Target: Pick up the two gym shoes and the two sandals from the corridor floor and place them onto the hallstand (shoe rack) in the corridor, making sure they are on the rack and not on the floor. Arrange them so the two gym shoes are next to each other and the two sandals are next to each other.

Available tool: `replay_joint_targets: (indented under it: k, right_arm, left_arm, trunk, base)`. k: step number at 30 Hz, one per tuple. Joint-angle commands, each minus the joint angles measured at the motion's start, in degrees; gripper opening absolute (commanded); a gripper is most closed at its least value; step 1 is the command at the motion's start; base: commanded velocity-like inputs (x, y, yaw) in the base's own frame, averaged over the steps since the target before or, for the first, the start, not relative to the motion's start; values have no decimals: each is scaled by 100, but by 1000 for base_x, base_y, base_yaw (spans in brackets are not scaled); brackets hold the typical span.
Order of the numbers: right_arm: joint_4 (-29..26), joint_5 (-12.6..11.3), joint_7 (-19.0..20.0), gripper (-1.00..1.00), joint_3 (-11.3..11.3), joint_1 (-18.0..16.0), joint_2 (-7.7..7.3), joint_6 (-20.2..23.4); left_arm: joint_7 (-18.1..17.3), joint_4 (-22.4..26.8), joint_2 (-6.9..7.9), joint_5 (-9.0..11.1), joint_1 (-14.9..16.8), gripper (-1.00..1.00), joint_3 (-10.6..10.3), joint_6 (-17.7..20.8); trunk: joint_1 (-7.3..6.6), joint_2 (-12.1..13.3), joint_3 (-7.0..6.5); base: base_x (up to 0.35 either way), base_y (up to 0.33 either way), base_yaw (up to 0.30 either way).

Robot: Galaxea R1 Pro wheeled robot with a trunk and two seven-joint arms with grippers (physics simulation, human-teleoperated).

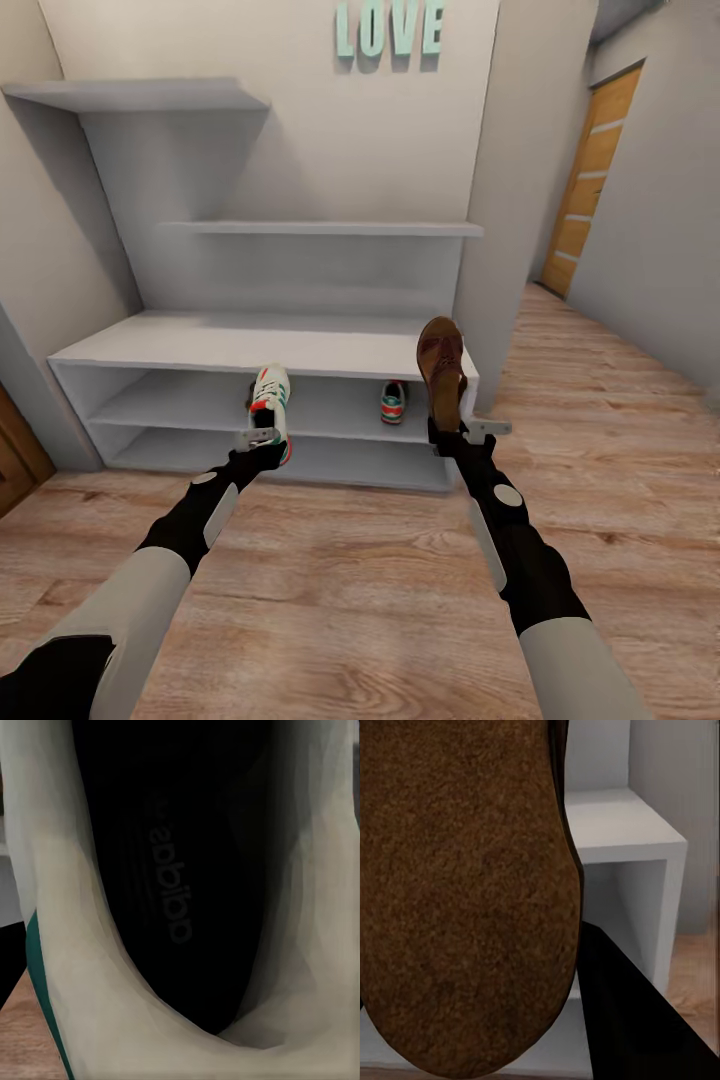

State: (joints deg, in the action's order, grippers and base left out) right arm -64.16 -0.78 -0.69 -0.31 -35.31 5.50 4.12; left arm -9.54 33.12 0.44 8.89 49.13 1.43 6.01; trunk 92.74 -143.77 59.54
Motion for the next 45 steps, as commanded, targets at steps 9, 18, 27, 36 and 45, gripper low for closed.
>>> replay_joint_targets:
  k: [9, 18, 27, 36, 45]
  right_arm:
    - [-9, -18, -18, -100, 1, -3, 4, 36]
    - [-1, -4, -19, -100, -4, -3, 4, 34]
    - [6, -10, -18, -100, -7, -3, 4, 33]
    - [-15, -24, -19, -100, -55, -3, 4, 39]
    - [-106, -27, -13, -100, -2140, -3, -11, 1357]
  left_arm:
    - [-31, 10, 0, 61, 0, -100, 15, 42]
    - [-31, 10, 0, 61, 0, -100, 15, 41]
    - [-31, 10, 0, 61, 0, -100, 15, 41]
    - [-31, -7, 7, 66, 0, -100, 15, 47]
    - [-22, -535, 21, 75, -6, -100, 17, 58]
  trunk:
    - [-1, -2, 5]
    - [-1, -2, 5]
    - [-1, -2, 5]
    - [-1, -2, 5]
    - [-1, -2, 5]
  base:
    - [0, 166, -241]
    - [0, 9, -34]
    - [0, 0, 0]
    - [0, 0, 0]
    - [0, 0, 0]
